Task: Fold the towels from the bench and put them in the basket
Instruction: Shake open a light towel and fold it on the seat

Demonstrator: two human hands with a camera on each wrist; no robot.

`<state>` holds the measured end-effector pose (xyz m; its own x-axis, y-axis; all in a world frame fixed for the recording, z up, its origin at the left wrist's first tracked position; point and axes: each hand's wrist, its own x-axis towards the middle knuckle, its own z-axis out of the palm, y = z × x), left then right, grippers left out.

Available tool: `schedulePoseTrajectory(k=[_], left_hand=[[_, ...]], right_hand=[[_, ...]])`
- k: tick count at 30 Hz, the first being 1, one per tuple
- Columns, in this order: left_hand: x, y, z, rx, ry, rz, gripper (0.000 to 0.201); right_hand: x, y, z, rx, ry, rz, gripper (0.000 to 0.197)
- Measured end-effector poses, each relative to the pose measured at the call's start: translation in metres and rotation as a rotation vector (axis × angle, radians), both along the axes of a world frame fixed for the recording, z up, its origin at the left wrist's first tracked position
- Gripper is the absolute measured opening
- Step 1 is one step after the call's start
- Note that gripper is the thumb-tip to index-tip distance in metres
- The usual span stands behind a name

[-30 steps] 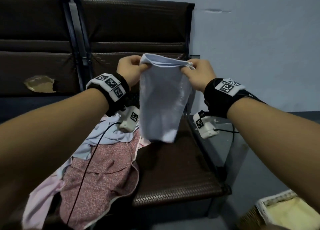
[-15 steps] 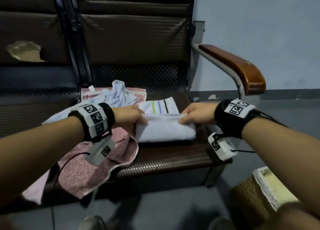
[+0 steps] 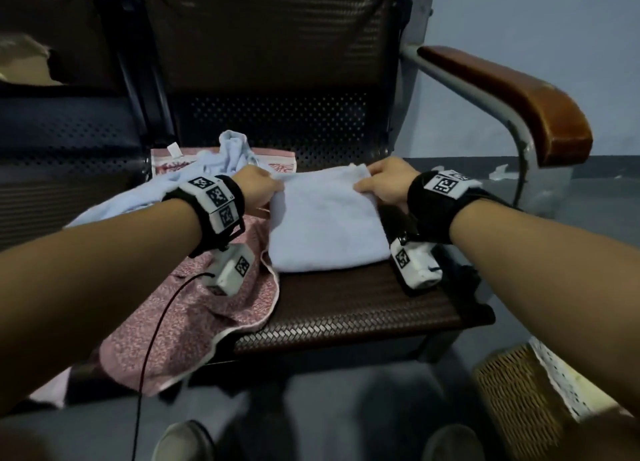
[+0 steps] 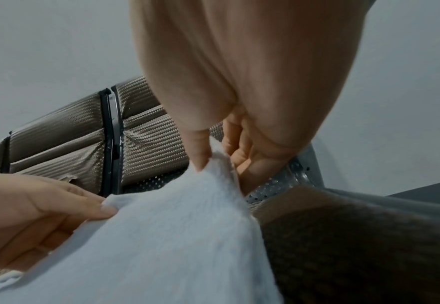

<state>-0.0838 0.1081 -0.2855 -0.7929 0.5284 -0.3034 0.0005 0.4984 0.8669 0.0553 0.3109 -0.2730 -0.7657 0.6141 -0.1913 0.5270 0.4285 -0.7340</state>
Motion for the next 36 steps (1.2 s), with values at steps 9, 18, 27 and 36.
schedulePoseTrajectory(k=[9,18,27,36], left_hand=[[-0.013,0.009,-0.044,-0.230,0.327,-0.005,0.018],[0.036,-0.043,-0.040,-0.247,0.321,-0.563,0.059],[0.050,-0.049,-0.031,-0.326,0.613,-0.472,0.019],[0.047,-0.039,-0.029,-0.046,0.237,-0.158,0.041]], right_hand=[[-0.023,0.001,-0.024,0.218,-0.080,0.098,0.034],[0.035,-0.028,-0.004,0.352,-0.318,0.588,0.051],[0.051,-0.041,-0.001,0.567,-0.328,0.615,0.018],[0.055,-0.013,-0.004,0.198,0.045,0.252,0.016]])
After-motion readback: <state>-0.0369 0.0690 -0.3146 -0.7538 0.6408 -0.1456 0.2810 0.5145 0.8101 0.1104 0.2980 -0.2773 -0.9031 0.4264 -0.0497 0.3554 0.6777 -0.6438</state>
